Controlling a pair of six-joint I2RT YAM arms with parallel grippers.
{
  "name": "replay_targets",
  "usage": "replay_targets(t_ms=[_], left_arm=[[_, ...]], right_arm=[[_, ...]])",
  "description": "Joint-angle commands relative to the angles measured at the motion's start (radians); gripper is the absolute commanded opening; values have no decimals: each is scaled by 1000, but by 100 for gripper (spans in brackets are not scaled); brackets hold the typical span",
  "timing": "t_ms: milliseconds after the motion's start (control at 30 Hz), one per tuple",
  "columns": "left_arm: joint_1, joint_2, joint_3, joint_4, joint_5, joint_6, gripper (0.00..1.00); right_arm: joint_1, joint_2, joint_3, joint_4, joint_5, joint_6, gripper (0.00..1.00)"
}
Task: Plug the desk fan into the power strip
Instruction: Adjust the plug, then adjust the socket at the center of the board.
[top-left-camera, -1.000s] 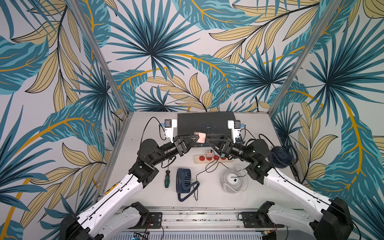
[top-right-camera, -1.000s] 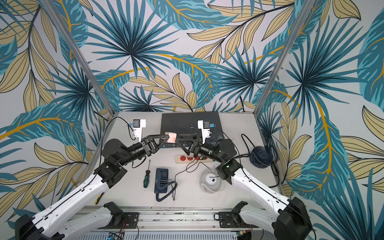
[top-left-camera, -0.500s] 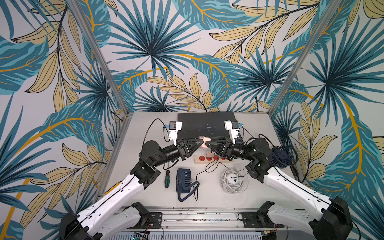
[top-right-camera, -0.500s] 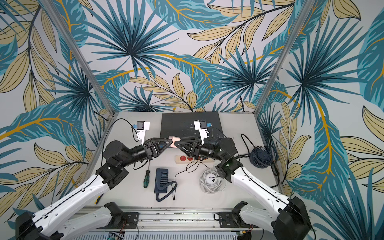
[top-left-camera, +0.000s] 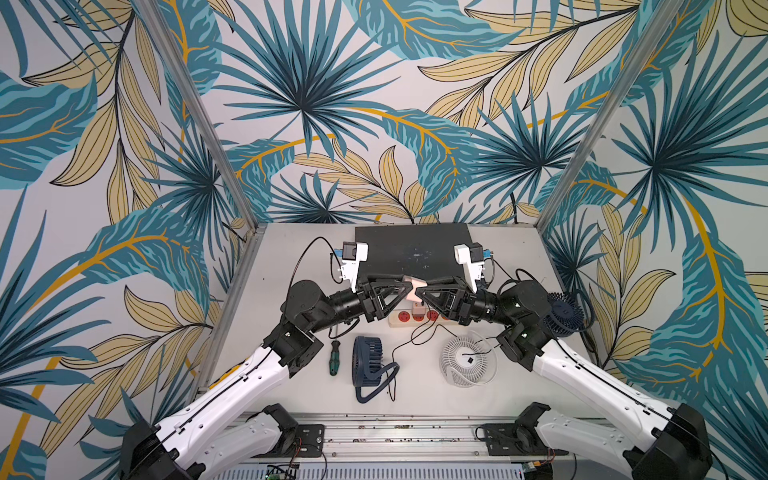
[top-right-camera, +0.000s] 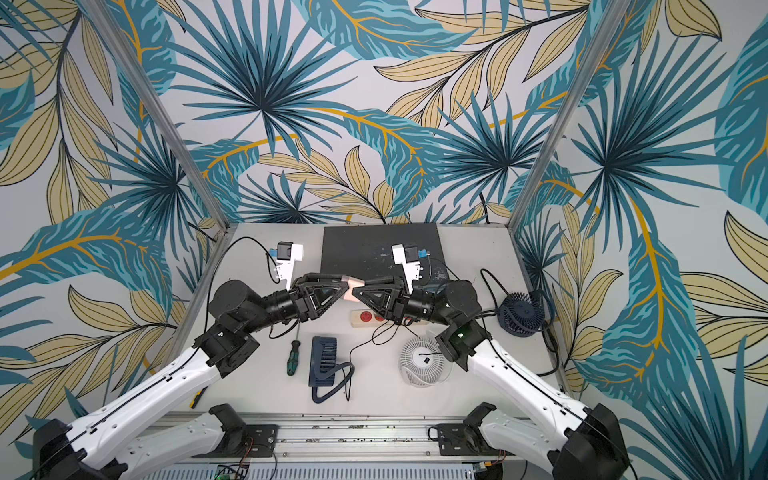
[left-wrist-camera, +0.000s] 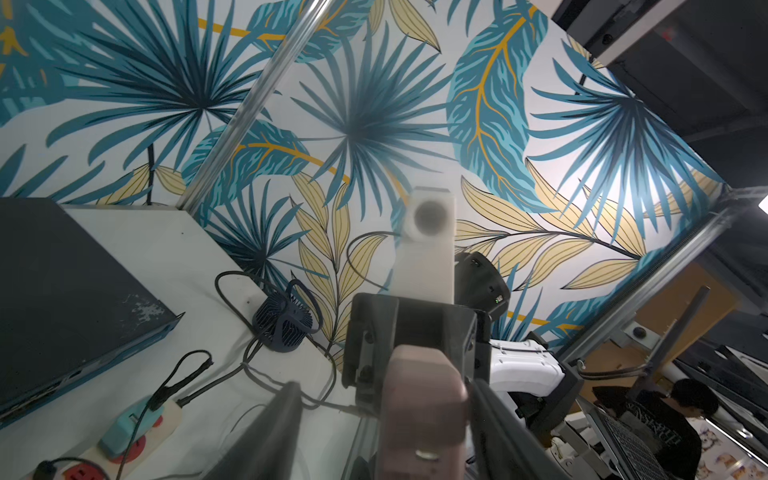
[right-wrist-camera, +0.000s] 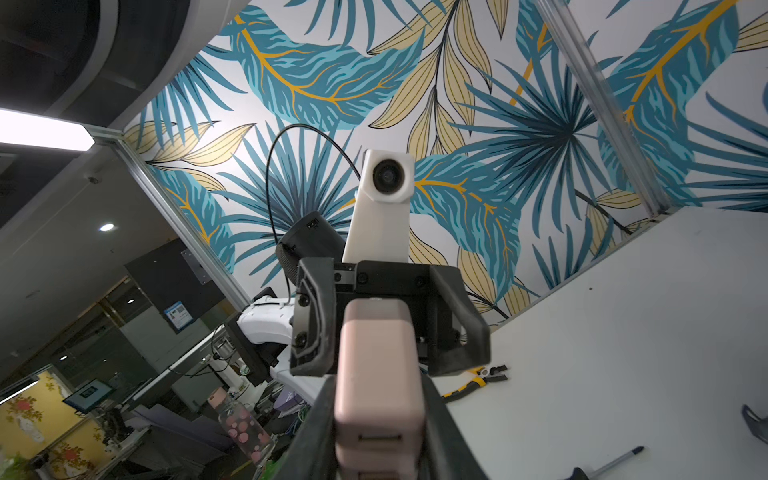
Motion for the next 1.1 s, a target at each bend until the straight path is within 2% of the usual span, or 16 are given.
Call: replay_targets(t_ms=[0, 67, 133, 267, 467, 700, 933, 1067], left_arm=[[1, -12, 0, -179, -134, 112, 98], [8, 1, 5, -288, -217, 153, 100], [39, 37, 15, -382, -253, 161, 100], [123, 124, -15, -410, -181, 138, 100], [141, 230, -25, -453, -204, 184, 96], [147, 378, 19, -453, -165, 226, 88], [150, 528, 66, -398, -143, 253, 78], [151, 607, 94, -344, -82, 258, 65]], right_arm=[[-4, -48, -5, -257, 161, -226, 0], [-15, -60, -1, -371, 266, -300, 0], [-24, -71, 1, -459, 347, -370, 0], [-47, -42, 30, -544, 440, -509, 0], [-63, 105, 143, -646, 514, -771, 0], [-63, 258, 290, -872, 606, -1119, 0], [-30, 509, 544, -1153, 739, -1356, 0], [7, 635, 633, -1249, 755, -1423, 0]])
